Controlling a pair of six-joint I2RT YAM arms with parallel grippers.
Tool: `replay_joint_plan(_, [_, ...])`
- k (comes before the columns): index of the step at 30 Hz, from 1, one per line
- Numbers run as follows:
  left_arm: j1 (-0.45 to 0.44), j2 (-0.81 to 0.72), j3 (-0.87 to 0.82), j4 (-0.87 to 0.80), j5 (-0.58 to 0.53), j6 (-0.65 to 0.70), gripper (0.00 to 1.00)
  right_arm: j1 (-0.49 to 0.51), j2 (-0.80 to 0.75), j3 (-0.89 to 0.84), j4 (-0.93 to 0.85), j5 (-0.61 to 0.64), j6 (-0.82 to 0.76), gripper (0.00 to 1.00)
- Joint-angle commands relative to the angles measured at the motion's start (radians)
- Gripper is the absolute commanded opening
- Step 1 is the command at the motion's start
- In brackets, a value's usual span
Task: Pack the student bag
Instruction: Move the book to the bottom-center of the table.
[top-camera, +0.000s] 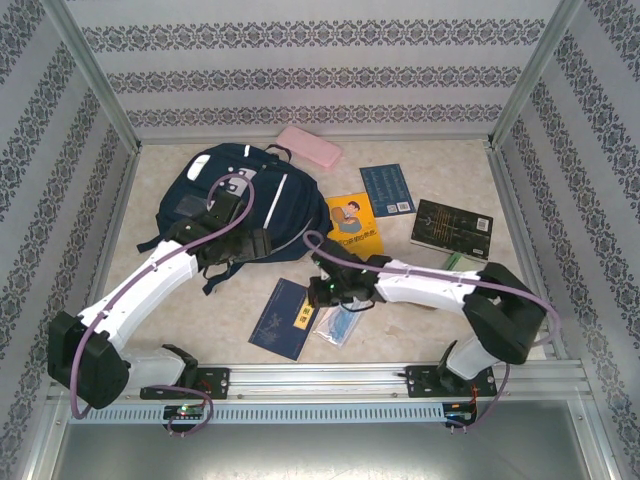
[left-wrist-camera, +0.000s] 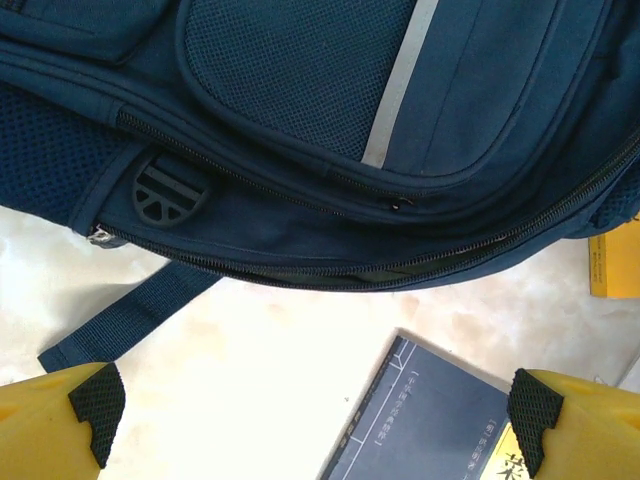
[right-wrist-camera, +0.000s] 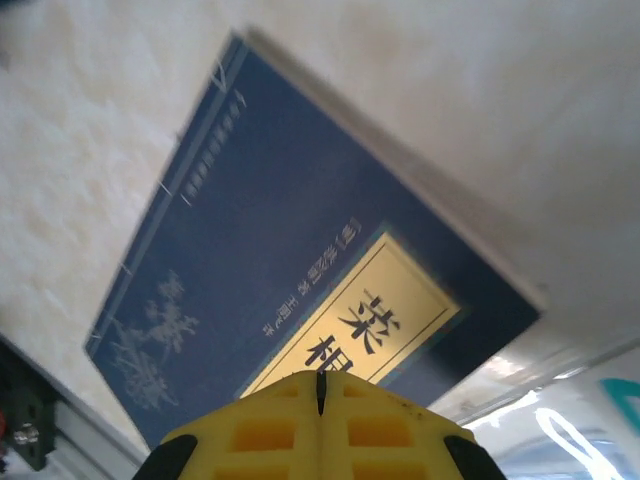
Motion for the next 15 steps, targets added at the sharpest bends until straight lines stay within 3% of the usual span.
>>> replay_joint_plan(1, [0.002, -0.024, -0.031, -0.062, 0.051, 0.035, 1.0, 0.034, 0.064, 0.014, 0.005, 0.108, 0.075, 0.0])
replay_joint_plan(8, [0.002, -0.103, -0.139, -0.024, 0.146, 0.04, 1.0, 0.016, 0.173, 0.11, -0.108, 0.259, 0.037, 0.0])
replay_joint_plan(15, [0.002, -0.113, -0.205, 0.022, 0.206, 0.007, 1.0, -0.04, 0.224, 0.22, -0.158, 0.318, -0.062, 0.0])
